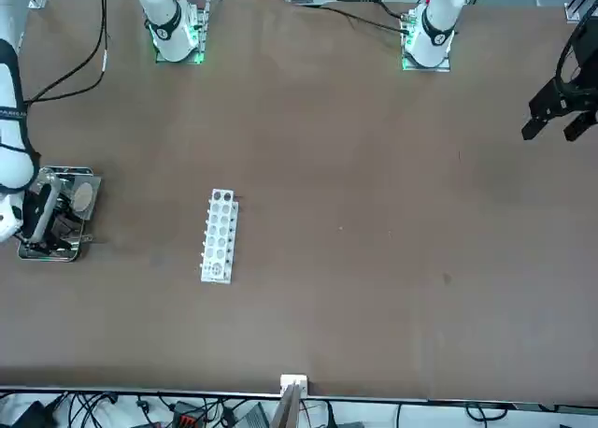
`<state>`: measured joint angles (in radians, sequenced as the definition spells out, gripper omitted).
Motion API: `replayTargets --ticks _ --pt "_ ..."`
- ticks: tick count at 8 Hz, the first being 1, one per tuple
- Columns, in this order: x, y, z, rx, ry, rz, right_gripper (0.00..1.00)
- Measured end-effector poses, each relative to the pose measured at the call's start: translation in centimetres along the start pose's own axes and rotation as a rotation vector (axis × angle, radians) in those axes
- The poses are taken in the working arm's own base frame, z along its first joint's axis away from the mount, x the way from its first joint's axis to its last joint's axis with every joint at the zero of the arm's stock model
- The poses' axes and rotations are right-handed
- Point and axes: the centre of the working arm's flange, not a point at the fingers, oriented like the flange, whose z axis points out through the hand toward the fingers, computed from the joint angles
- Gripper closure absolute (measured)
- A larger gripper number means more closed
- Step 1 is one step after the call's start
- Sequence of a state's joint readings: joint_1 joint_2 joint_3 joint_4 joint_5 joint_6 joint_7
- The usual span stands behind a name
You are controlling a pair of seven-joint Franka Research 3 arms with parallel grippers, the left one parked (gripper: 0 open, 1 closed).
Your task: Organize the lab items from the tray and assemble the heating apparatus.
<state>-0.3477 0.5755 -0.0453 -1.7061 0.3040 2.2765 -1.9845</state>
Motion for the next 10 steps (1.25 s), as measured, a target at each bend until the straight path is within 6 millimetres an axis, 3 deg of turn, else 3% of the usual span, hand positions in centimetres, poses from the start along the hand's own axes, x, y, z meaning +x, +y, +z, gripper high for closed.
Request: replayTargets --ticks 10 --pt "-0.4 -0.2 3.8 0.023 0.000 -0.013 0.40"
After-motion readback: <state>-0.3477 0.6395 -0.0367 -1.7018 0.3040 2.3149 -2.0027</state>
